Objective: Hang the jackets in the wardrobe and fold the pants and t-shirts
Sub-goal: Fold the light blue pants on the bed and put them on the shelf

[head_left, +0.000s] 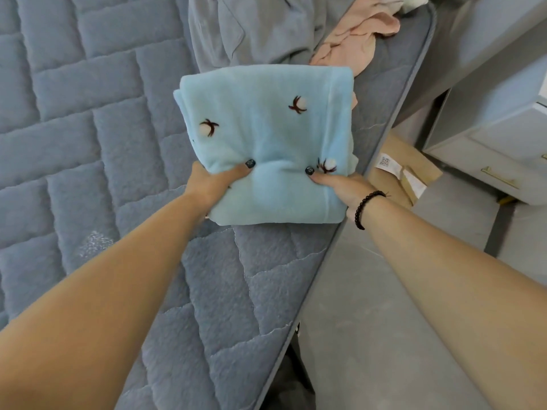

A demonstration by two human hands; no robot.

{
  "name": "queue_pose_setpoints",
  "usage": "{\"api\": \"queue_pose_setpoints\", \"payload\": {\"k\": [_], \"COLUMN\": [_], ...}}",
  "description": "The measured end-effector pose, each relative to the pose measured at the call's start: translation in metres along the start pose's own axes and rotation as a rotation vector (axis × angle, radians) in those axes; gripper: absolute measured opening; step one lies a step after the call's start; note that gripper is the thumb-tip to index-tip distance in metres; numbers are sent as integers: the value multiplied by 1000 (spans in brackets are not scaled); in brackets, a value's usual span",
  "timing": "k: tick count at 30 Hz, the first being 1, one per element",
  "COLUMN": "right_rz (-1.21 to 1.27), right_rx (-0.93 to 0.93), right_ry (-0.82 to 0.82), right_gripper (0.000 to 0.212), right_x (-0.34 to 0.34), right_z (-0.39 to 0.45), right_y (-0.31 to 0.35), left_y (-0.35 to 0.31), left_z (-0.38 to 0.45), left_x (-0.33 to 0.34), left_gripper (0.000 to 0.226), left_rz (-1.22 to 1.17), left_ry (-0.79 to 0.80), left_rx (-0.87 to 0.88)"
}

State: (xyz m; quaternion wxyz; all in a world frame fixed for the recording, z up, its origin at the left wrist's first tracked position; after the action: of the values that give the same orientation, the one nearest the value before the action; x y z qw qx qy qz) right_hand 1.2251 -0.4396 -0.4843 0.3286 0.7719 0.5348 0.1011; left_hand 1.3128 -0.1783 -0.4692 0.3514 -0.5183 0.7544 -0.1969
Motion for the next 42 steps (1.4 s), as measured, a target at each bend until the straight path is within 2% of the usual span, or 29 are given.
{"api": "queue_pose_setpoints", "payload": {"k": [2,4,6,8,12,13,16,17,22,25,28,31,33,36,40,42], "right_rz": [3,-7,-22,-3,23,11,-22,-17,18,76,147,226,288,372,447,490], "right_rx": [-1,3,20,53,107,116,119,108,17,-32,-20,-6,7,2,-76,-130], "right_ry": [-28,-18,10,47,159,170,199,193,86,66,31,-12,-55,-137,-234,-272], "right_gripper": [69,72,80,77,54,58,87,89,50,51,45,31,31,37,63,65], "right_x": [-1,-1,-4,-10,-21,-24,-32,-36,-71,-96,-134,-186,-228,-298,-393,-438], "right_z": [7,11,15,14,4,2,-4,-5,-26,-47,-69,-98,-120,-159,-227,-265], "right_y": [-1,0,-2,-3,-2,-4,-14,-18,-32,-47,-67,-78,-83,-85,-75,-68], "left_y": [4,1,-7,-14,-8,-3,5,7,16,19,14,-6,-27,-66,-118,-142], "left_z": [1,0,-2,-6,-21,-25,-39,-42,-66,-86,-110,-142,-171,-225,-315,-363], "left_x": [2,4,10,15,27,30,40,42,63,80,108,144,177,228,291,320], "left_gripper": [71,69,57,52,59,57,34,29,24,32,62,65,66,57,57,60], "left_rz": [-44,-76,-116,-152,-174,-181,-195,-193,-153,-127,-75,-43,-27,18,98,122], "left_ry": [95,197,269,288,280,278,260,248,222,232,285,338,394,512,648,707], "left_rx": [-93,-157,-152,-144,-183,-195,-227,-230,-223,-223,-209,-178,-145,-61,36,86]}}
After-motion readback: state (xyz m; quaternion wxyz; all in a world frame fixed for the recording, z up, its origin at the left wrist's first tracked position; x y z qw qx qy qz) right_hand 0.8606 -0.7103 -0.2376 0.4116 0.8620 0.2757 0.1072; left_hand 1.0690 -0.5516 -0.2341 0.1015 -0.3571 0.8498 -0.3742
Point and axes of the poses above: each hand's wrist, its own z-axis towards the middle knuckle, its own x-axis out of the palm, y = z × x, the point moved 8 cm from there along z, towards the middle knuckle, and after that the axes turned 7 degrees about -y, right-handed, at the moved point
